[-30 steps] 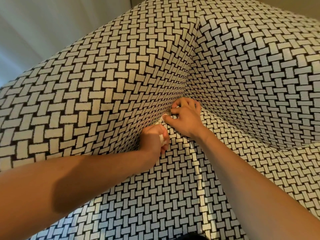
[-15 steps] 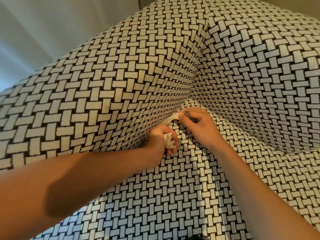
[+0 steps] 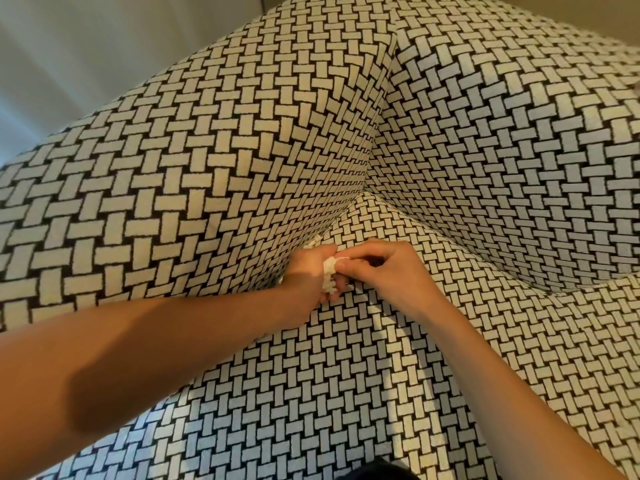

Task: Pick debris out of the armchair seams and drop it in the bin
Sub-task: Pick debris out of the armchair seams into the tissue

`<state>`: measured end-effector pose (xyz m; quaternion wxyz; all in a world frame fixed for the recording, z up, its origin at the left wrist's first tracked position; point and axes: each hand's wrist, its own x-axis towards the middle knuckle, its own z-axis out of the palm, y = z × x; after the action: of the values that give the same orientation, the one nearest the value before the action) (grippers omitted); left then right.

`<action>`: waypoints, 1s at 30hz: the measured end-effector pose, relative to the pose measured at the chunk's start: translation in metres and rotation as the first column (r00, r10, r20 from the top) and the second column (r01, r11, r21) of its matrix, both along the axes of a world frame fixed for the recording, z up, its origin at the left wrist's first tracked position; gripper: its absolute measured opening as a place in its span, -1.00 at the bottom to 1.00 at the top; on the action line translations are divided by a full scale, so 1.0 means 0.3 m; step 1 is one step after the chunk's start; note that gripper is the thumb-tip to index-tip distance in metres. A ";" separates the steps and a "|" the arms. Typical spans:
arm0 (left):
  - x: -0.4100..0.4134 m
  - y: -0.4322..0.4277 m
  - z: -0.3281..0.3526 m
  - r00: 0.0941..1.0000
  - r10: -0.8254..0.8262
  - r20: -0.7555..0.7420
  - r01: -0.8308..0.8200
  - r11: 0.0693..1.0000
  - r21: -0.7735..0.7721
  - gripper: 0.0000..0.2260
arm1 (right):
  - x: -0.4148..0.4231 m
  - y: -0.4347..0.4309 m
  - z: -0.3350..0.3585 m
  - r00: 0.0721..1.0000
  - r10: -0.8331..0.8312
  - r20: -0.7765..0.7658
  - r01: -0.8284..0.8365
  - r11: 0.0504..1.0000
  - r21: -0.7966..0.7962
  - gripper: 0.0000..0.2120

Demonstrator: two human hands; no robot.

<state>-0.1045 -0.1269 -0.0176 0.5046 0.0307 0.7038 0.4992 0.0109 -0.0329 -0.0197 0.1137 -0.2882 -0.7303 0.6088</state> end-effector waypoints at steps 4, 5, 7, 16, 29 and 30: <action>0.001 0.001 -0.011 0.999 0.024 -0.028 -0.024 0.999 0.022 -0.73 | 0.046 0.010 0.005 0.987 -0.153 -0.043 0.149 0.985 -0.089 -0.82; -0.001 0.002 -0.015 0.999 0.030 -0.023 -0.030 0.999 0.024 -0.74 | 0.063 0.017 0.007 0.980 -0.196 -0.043 0.192 0.979 -0.072 -0.82; -0.001 0.002 -0.022 0.999 0.014 -0.031 -0.013 1.000 0.027 -0.71 | 0.102 0.033 0.000 0.982 -0.190 0.017 0.188 0.980 0.072 -0.78; 0.004 -0.002 -0.027 0.998 -0.029 -0.059 0.030 0.999 0.014 -0.80 | 0.097 -0.030 -0.071 0.960 -0.030 0.279 -0.144 0.802 0.580 -0.67; 0.152 -0.044 0.131 0.897 -0.354 -0.264 0.366 0.931 -0.004 -0.60 | 0.232 -0.135 0.149 0.965 -0.232 0.120 0.224 0.971 0.081 -0.90; 0.193 -0.029 0.149 0.890 -0.361 -0.279 0.377 0.926 0.004 -0.63 | 0.264 -0.134 0.179 0.961 -0.252 0.113 0.241 0.965 0.108 -0.89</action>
<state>-0.0467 -0.1356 0.0270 0.4873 0.2468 0.7331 0.4051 0.0901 -0.0731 0.0341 0.1559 -0.4090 -0.7222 0.5356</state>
